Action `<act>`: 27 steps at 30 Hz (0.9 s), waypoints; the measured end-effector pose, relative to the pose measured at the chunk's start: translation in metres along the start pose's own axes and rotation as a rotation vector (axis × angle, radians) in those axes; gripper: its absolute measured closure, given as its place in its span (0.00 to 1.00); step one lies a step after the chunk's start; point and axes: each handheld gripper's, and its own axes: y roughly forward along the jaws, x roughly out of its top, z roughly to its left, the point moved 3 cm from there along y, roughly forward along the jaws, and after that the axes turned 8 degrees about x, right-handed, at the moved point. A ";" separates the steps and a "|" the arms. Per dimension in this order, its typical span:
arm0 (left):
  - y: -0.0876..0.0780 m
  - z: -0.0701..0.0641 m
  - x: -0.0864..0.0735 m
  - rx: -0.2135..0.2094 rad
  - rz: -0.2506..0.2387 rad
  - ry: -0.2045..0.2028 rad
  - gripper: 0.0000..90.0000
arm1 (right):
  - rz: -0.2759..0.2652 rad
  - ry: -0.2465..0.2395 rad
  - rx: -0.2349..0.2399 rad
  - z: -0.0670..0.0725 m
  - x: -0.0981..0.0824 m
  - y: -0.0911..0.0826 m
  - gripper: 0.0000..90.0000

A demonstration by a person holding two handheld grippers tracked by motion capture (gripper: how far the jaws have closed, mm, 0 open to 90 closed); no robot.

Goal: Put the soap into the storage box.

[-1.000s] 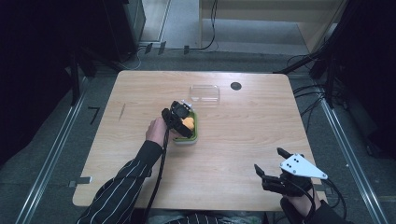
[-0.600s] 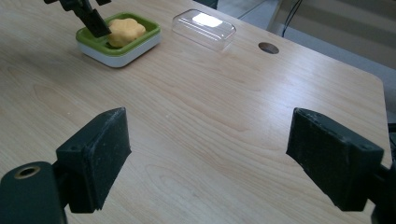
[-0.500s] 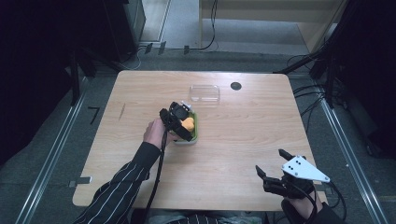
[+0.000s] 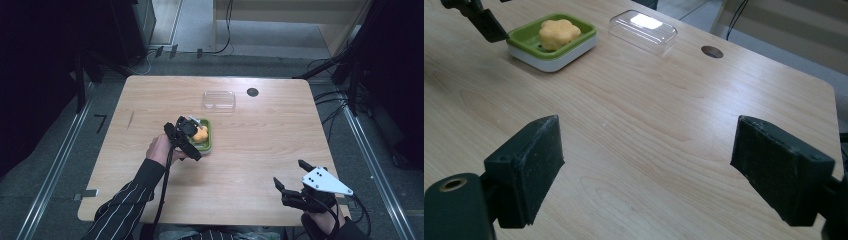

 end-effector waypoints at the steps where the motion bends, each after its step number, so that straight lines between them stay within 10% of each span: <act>1: -0.001 0.000 -0.002 -0.003 -0.004 -0.001 0.00 | 0.000 0.000 0.000 0.000 0.000 0.000 0.15; 27: -0.015 -0.016 -0.063 -0.043 0.055 0.001 0.00 | -0.002 0.001 0.001 0.000 0.000 0.000 0.15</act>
